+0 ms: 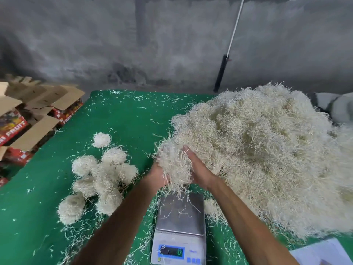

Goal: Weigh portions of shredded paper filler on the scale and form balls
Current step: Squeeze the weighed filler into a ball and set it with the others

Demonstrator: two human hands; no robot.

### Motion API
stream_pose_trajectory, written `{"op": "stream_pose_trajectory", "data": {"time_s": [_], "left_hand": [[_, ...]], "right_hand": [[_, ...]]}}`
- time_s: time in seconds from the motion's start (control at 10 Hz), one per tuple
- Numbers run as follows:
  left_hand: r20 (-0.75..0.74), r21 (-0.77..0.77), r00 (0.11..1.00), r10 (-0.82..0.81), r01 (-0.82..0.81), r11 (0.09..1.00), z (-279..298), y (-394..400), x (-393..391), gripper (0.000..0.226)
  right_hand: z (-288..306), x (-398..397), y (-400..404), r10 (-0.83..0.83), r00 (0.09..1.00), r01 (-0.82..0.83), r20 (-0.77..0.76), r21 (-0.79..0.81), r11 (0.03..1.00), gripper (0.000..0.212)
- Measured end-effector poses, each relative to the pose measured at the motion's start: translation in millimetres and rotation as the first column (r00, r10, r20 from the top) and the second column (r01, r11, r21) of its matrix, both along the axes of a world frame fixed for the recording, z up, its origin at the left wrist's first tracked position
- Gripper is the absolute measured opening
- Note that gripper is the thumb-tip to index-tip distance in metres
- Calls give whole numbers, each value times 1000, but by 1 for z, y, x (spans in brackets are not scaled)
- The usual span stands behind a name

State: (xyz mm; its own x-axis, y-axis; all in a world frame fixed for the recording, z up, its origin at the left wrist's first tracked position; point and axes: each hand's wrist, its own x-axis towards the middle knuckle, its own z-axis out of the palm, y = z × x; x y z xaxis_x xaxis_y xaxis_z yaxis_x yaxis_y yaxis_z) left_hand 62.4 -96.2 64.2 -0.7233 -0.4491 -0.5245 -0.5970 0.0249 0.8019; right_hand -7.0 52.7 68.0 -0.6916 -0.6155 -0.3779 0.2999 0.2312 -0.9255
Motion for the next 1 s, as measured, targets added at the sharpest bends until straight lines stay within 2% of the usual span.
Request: {"op": "stream_pose_trajectory", "data": {"time_s": [0.1, 0.2, 0.3, 0.4, 0.5, 0.6, 0.7, 0.8, 0.9, 1.0], "left_hand": [[6, 117, 998, 61, -61, 991, 5, 26, 6, 49], [-14, 149, 1000, 2, 0, 989, 3, 22, 14, 56], [-104, 413, 990, 92, -42, 910, 3, 15, 26, 54], [-71, 454, 984, 163, -114, 884, -13, 0, 40, 26], [-22, 391, 982, 185, -162, 906, -33, -7, 60, 13], [17, 286, 983, 182, -179, 941, -44, -7, 74, 28], [112, 243, 992, 64, -89, 966, -48, -7, 86, 45], [144, 209, 989, 44, -74, 975, -55, -12, 91, 46], [152, 179, 977, 148, -175, 968, -57, -14, 91, 51], [101, 144, 981, 163, -176, 974, -59, -12, 90, 51]], "right_hand": [[-1, 26, -5, -125, 990, 125, -61, -3, 992, 101], [-4, 38, 3, -198, 969, 196, -150, -34, 980, 72], [-7, 37, 15, -329, 916, 357, -228, 92, 930, 105], [-10, 40, 22, -202, 828, 388, -522, 274, 880, 109], [-17, 54, 20, 13, 778, 340, -628, 439, 832, 115], [-39, 68, 15, 232, 788, 209, -570, 602, 770, 124], [-54, 72, 22, 418, 803, 82, -425, 774, 628, 120], [-56, 72, 35, 321, 808, 207, -494, 748, 631, 106], [-54, 66, 44, 214, 754, 392, -621, 687, 612, 87], [-54, 64, 46, 166, 738, 443, -654, 655, 612, 86]]}}
